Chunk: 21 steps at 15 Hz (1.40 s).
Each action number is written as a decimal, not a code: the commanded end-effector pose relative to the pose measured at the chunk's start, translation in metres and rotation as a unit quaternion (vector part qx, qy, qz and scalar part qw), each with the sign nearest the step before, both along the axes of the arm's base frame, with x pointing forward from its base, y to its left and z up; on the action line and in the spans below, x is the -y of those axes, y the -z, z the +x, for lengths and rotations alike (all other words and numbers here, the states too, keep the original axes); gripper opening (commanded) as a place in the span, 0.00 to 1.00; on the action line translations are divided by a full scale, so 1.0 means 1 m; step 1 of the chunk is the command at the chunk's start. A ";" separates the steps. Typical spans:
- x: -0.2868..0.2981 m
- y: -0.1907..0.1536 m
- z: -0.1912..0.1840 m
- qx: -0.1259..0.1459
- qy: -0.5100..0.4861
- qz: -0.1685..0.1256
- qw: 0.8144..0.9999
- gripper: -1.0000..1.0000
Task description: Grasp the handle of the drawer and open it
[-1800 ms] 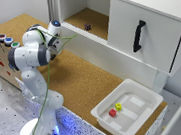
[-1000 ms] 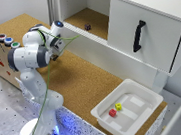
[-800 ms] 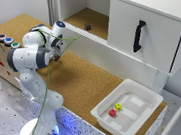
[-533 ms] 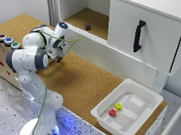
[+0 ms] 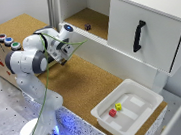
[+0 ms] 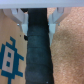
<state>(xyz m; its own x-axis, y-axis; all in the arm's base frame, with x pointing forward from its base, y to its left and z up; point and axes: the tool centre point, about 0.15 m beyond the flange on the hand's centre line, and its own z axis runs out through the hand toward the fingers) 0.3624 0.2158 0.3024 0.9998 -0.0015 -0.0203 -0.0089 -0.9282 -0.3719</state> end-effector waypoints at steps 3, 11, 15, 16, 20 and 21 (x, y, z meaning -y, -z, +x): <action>0.074 0.019 0.005 0.004 0.044 0.001 0.999 0.00; 0.079 -0.027 -0.003 0.034 0.061 -0.048 0.996 1.00; 0.050 -0.062 -0.008 0.067 0.059 -0.119 0.989 1.00; 0.042 -0.075 -0.013 0.084 0.056 -0.136 0.986 1.00; 0.011 -0.144 -0.033 0.147 0.050 -0.171 0.973 1.00; -0.001 -0.160 -0.039 0.166 0.043 -0.177 0.969 1.00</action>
<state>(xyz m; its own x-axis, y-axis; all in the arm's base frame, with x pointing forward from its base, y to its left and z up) 0.3624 0.1671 0.3784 0.9818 -0.0640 0.1789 -0.0234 -0.9751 -0.2203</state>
